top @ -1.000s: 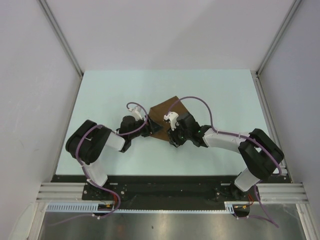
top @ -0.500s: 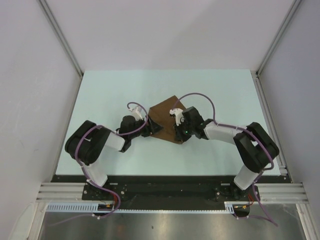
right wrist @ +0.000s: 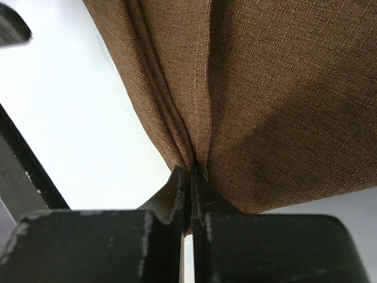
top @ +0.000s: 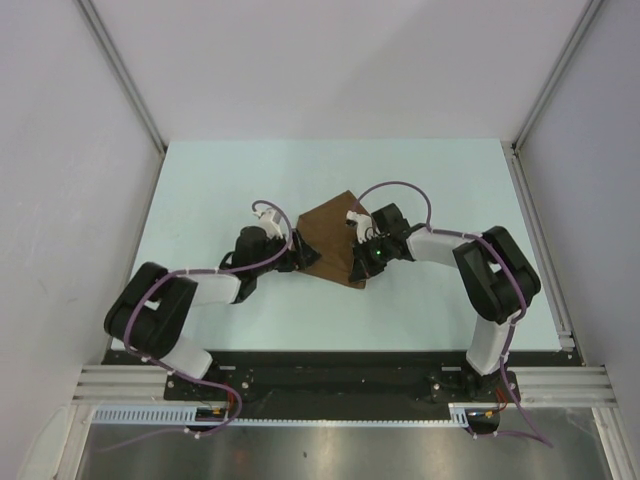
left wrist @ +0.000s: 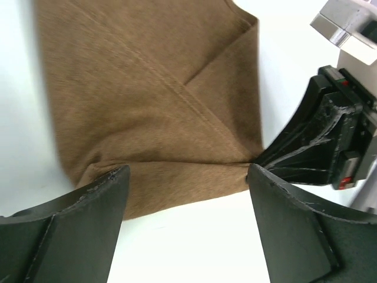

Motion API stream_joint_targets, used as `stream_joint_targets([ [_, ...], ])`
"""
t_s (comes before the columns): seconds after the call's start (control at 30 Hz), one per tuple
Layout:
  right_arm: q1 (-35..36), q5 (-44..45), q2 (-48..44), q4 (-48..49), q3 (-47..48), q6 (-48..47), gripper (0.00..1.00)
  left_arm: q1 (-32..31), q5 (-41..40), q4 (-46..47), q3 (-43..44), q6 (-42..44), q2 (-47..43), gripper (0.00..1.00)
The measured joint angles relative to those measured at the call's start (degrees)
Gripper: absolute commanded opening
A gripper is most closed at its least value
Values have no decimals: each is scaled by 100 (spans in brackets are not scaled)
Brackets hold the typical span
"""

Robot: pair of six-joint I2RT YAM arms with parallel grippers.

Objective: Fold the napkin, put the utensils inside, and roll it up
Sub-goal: Roll the napkin with the utensil

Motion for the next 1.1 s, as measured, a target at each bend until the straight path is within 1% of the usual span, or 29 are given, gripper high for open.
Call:
stream_joint_targets([
  [0.1,-28,-66,42,-59,50,4,0,24,-240,-411,9,308,-278,88],
  [0.23,-52,-131,92,-122,107,7,0,101,-450,-734,7,527,-439,87],
  [0.53,-79,-188,136,-166,144,13,0,225,-962,-1222,-90,745,-573,78],
  [0.57,-81,-195,136,-168,146,15,0,225,-994,-1248,-90,752,-568,76],
  [0.77,-90,-223,162,-181,164,61,0,229,-1040,-1200,-94,754,-525,67],
  [0.8,-96,-229,166,-181,166,85,0,229,-1038,-1163,-94,752,-483,66],
  [0.83,-101,-236,170,-181,166,107,0,229,-1034,-1121,-94,750,-437,62],
  [0.97,-118,-273,192,-184,179,151,0,229,-1010,-946,-94,739,-197,56],
  [1.1,-138,-317,210,-188,188,177,0,229,-977,-673,-92,728,-9,45],
])
